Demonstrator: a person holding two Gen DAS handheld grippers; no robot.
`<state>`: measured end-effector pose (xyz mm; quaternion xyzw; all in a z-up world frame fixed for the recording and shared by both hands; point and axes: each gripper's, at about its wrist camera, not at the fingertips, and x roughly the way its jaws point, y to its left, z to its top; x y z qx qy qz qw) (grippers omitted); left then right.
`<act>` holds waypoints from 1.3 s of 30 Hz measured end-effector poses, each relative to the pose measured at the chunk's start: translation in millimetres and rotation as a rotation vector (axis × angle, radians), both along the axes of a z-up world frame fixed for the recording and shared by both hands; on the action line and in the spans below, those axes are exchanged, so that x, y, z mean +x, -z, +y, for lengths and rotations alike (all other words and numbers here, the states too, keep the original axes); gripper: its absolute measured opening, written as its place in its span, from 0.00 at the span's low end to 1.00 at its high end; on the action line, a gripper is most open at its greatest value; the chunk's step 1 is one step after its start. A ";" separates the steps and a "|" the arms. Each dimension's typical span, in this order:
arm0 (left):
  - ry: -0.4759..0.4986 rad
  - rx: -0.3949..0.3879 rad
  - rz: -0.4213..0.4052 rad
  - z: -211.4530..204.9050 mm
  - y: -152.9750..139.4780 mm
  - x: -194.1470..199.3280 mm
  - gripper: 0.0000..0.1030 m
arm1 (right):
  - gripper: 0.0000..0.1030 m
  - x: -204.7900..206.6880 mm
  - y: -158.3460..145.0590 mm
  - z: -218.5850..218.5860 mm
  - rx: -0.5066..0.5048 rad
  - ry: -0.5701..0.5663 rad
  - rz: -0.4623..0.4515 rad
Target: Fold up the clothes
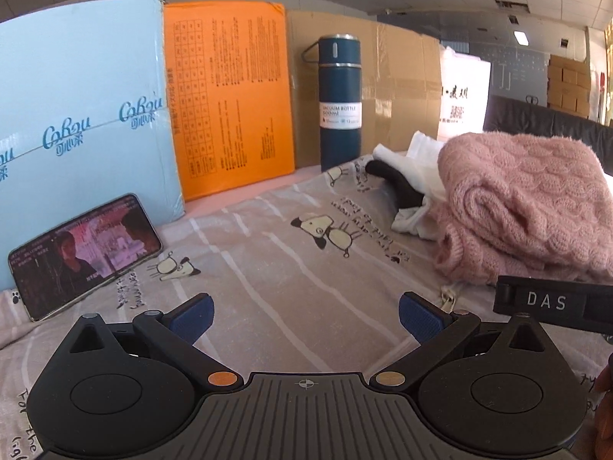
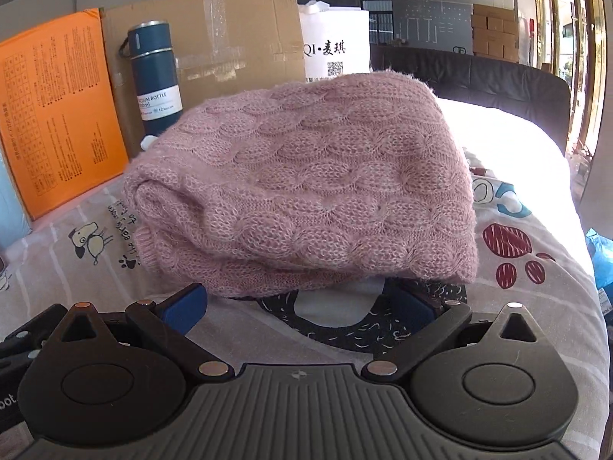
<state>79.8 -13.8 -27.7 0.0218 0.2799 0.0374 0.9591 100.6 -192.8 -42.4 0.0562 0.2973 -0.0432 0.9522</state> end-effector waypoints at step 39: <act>-0.023 -0.059 0.106 7.8 8.1 10.6 1.00 | 1.00 4.1 4.5 4.1 -0.062 0.005 0.060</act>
